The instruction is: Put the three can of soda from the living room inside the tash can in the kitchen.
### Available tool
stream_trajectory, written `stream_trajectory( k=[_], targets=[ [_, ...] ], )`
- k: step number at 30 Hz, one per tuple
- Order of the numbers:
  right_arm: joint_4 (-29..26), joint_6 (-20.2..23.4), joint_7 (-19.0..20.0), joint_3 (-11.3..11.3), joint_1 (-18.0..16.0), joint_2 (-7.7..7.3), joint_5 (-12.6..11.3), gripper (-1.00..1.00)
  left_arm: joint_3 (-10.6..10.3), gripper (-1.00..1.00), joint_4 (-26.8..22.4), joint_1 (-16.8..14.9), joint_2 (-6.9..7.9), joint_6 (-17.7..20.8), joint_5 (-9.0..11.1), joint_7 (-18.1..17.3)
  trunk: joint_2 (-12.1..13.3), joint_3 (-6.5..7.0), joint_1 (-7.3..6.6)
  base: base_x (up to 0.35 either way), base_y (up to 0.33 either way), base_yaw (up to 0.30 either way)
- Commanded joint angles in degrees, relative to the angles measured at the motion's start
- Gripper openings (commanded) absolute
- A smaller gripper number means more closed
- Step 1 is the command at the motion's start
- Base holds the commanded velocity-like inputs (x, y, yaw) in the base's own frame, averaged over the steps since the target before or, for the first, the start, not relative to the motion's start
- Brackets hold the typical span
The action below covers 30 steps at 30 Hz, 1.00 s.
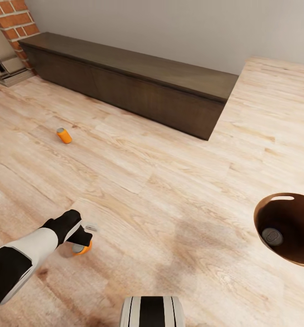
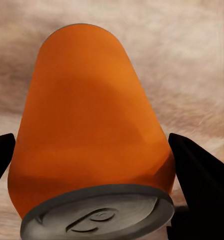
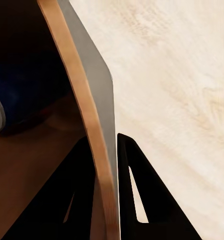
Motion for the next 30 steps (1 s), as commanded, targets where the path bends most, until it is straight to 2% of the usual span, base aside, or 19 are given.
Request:
stream_trajectory(
  k=[1, 10, 15, 18, 20, 22, 23, 25, 27, 30],
  targets=[
    [0.0, 0.3, 0.4, 0.0, 0.0, 0.0, 0.0, -1.0, 0.0, -1.0, 0.0, 0.0, 0.0, 0.0, 0.0, 0.0, 0.0, 0.23, -0.02, 0.0, 0.0, 0.0],
    [0.0, 0.3, 0.4, 0.0, 0.0, 0.22, 0.0, -1.0, 0.1, -1.0, -0.1, 0.0, 0.09, 0.1, 0.1, -0.5, 0.1, 2.22, -0.26, 0.0, 0.0, 0.0],
    [0.0, 0.3, 0.4, 0.1, 0.0, 0.46, 0.0, -1.0, 1.8, -1.0, -0.2, 0.0, 0.25, 0.2, 0.7, -2.3, 0.2, 3.33, -0.38, 0.0, 0.0, 0.0],
    [0.0, 0.3, 0.4, 0.2, 0.0, 0.86, 0.0, -1.0, 3.6, -1.0, -0.1, 0.0, 0.5, 1.5, 0.7, -8.0, 0.2, 4.0, -0.46, 0.0, 0.0, 0.0],
    [0.0, 0.3, 0.4, 0.4, 0.0, 1.34, 0.0, -1.0, 4.2, -1.0, -0.1, -0.2, 1.65, 4.2, 0.7, -14.2, 0.3, 4.44, -0.51, 0.0, 0.0, 0.0],
    [0.0, 0.3, 0.4, 1.0, 0.0, 1.69, 0.0, -1.0, 4.4, -1.0, -0.2, -0.5, 2.94, 6.2, 0.7, -17.6, 0.3, 4.88, -0.56, 0.0, 0.0, 0.0],
    [0.1, 0.3, 0.4, 1.5, -0.1, 1.89, -0.1, -1.0, 4.5, -1.0, -0.2, -0.6, 3.69, 7.6, 0.7, -19.2, 0.3, 5.1, -0.59, 0.0, 0.0, 0.0],
    [0.1, 0.3, 0.4, 1.8, -0.1, 2.04, -0.1, -1.0, 4.6, -1.0, -0.2, -0.9, 4.23, 9.1, 0.7, -20.5, 0.3, 5.55, -0.64, 0.0, 0.0, 0.0],
    [0.1, 0.3, 0.4, 2.2, -0.1, 2.41, -0.1, -1.0, 4.6, -1.0, -0.2, -2.7, 5.15, 12.1, 0.6, -23.6, 0.4, 5.99, -0.69, 0.0, 0.0, 0.0],
    [0.1, 0.3, 0.4, 2.3, -0.1, 2.7, -0.2, -1.0, 4.6, -1.0, 0.0, -5.4, 5.77, 12.5, 0.3, -27.1, 0.4, 6.65, -0.77, 0.0, 0.0, 0.0]
  ],
)
